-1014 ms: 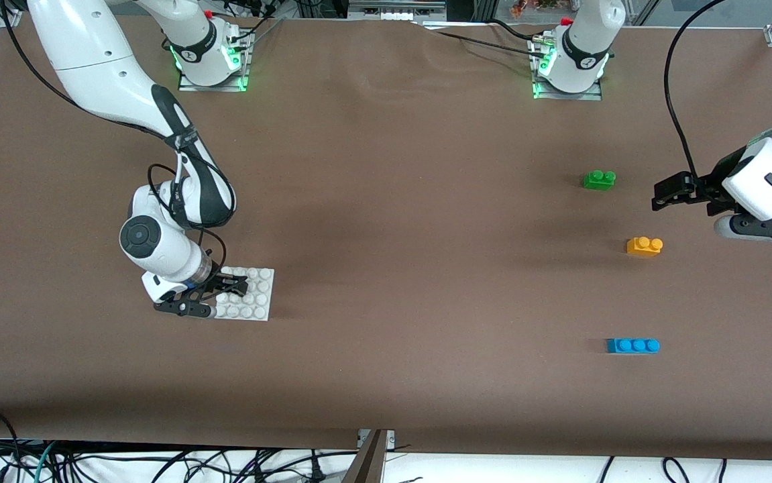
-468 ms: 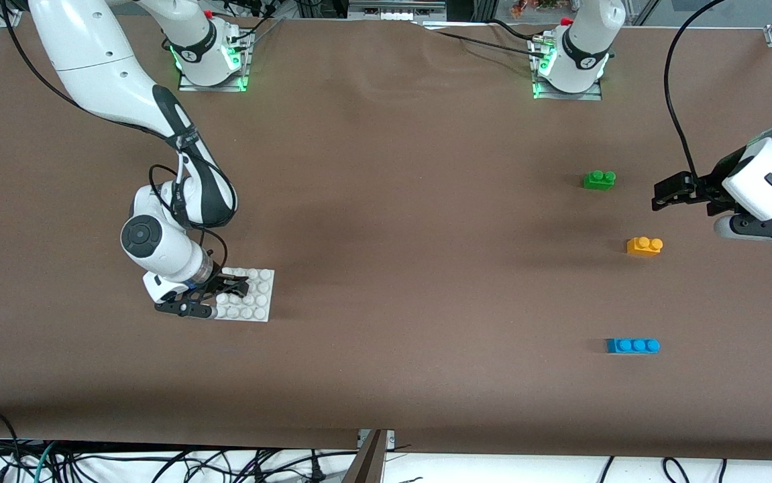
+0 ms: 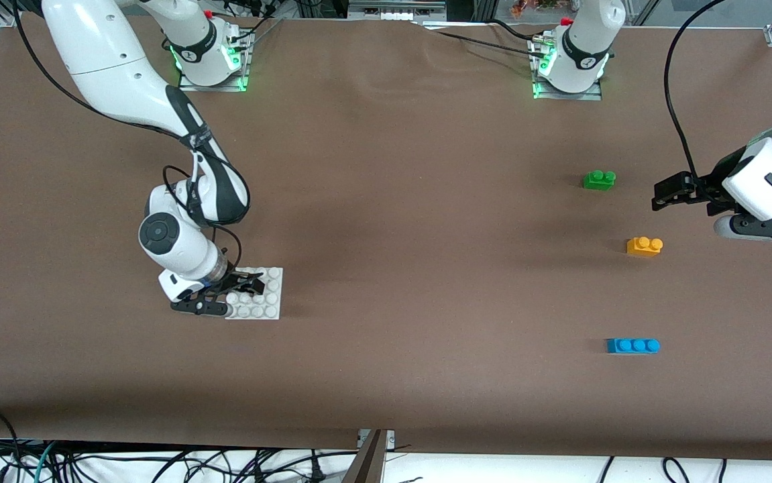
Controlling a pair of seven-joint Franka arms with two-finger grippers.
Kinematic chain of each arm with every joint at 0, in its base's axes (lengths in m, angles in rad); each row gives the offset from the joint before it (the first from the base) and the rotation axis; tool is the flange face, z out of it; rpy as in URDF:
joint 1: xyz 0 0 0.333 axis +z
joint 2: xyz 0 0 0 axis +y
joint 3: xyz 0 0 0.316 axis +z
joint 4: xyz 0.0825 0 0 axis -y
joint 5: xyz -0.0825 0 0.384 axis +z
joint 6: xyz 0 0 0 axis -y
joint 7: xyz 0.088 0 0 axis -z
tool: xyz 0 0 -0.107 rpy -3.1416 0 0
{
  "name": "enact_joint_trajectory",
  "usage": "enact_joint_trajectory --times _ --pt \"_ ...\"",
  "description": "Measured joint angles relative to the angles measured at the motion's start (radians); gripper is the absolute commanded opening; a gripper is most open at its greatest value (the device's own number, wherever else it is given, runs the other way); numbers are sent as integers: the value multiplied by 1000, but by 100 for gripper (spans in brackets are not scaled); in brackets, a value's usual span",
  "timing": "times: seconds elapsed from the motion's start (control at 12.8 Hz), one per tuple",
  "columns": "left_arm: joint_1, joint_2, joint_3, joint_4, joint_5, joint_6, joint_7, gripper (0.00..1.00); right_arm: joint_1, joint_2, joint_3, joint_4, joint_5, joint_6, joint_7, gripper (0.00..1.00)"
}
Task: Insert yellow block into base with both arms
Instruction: 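Slide the white base plate toward the table middle with the right gripper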
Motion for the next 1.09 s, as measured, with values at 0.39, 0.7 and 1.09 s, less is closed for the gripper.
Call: enact_joint_trajectory --times 0.39,0.7,1.09 --pt "0 0 0 0 0 0 0 100 81 1 1 0 0 18 105 75" --pt "0 0 0 0 0 0 0 100 157 9 2 0 0 43 190 75" --pt "0 0 0 0 0 0 0 100 266 35 2 20 -1 90 336 75"
